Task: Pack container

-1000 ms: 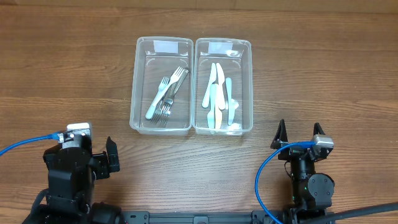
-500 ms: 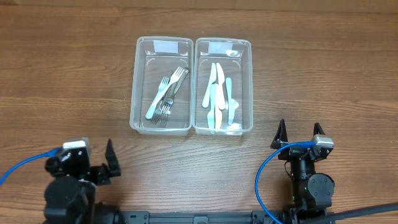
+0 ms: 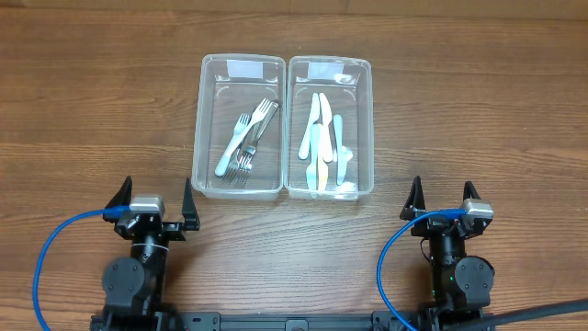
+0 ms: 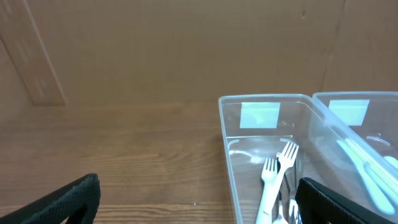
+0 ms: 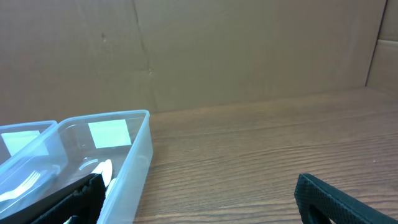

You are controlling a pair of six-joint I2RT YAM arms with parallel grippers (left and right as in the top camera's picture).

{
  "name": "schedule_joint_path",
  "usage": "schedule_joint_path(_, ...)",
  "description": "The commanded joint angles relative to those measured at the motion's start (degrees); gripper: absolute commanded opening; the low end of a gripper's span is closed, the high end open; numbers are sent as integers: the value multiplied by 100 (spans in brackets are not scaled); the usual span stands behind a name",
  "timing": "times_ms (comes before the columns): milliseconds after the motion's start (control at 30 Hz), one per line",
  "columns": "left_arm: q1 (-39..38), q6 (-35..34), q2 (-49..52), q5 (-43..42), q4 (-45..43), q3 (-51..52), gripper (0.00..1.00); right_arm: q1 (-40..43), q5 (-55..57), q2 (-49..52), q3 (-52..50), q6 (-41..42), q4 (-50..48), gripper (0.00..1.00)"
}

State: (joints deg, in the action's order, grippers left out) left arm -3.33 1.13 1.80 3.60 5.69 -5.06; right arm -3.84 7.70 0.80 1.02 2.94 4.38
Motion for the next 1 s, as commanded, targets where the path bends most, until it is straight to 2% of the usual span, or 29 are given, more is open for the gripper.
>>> schedule_joint_path(0,42,201,-164,-142,-459,413,100,7,-31,-63,-57,-39,-35,100)
schedule_joint_path(133,44,236,-162,-378,-118,481,100,7,-33,-63,-57,-39,-35,100)
schedule_joint_path(500,42,330,-164,-529,-127,479,100,7,-31,-63,-57,-39,-35,100)
schedule_joint_path(667,42,772,-164,-813,-153,479,100,7,-31,-63,-57,-39,-35,100)
schedule_joint_path(967,42,745,-155,-765,-162,479,100,7,-31,-63,-57,-39,-35,100)
